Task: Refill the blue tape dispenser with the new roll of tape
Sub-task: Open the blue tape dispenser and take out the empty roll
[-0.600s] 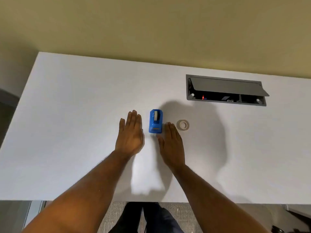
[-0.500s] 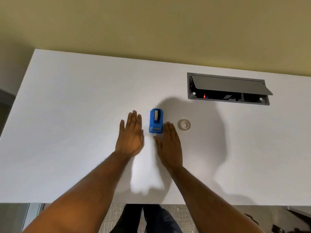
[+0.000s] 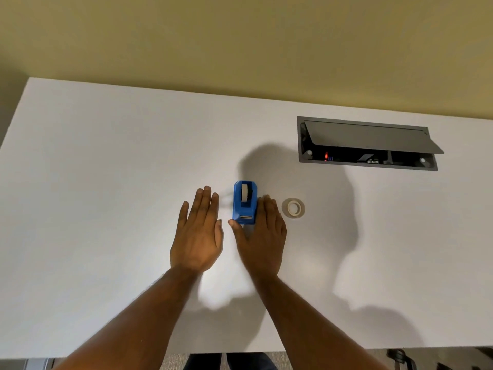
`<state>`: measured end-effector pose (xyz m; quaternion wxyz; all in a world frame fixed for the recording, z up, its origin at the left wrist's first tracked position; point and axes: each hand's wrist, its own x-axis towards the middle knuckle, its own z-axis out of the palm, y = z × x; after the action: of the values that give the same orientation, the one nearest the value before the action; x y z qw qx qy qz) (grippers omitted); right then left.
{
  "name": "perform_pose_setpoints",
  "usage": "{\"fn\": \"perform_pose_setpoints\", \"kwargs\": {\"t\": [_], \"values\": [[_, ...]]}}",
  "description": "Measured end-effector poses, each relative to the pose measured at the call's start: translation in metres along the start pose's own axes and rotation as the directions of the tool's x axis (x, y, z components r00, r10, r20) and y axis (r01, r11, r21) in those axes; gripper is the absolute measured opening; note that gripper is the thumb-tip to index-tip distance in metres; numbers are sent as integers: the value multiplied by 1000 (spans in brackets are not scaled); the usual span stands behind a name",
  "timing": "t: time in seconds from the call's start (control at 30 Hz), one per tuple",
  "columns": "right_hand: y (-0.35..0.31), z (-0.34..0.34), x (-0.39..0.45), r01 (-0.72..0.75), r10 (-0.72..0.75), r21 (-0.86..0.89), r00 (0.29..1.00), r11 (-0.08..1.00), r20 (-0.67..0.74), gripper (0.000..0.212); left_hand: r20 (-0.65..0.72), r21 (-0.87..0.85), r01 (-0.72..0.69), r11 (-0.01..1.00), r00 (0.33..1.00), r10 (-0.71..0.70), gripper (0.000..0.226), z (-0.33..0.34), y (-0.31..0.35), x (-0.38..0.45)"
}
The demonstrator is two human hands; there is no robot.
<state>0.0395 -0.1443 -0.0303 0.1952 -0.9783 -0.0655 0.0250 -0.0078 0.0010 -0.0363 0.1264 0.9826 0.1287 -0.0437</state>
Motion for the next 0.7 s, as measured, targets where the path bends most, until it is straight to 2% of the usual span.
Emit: {"fn": "perform_pose_setpoints", "kwargs": {"t": [0.13, 0.23, 0.33, 0.43, 0.6, 0.7], "values": [[-1, -1, 0, -2, 2, -32, 1000, 999, -9, 87, 16, -1, -6, 1000, 1000, 6, 63, -2, 1, 1], [-2, -2, -1, -4, 3, -46, 1000, 999, -18, 86, 1, -68, -6, 998, 1000, 6, 61, -6, 1, 2], [-3, -2, -1, -6, 5, -58, 1000, 998, -21, 85, -48, -330, 29, 944, 998, -48, 55, -14, 2, 11], [-3, -2, -1, -4, 3, -59, 1000, 998, -15, 84, 1, -624, 72, 778, 996, -92, 53, -27, 12, 27], [-3, 1, -1, -5, 4, -41, 999, 999, -38, 79, -1, -660, -20, 751, 1000, 25, 63, -46, 26, 54], [-3, 1, -1, -3, 1, -49, 999, 999, -47, 79, -32, -575, -145, 805, 987, 155, 55, -47, 25, 62]]}}
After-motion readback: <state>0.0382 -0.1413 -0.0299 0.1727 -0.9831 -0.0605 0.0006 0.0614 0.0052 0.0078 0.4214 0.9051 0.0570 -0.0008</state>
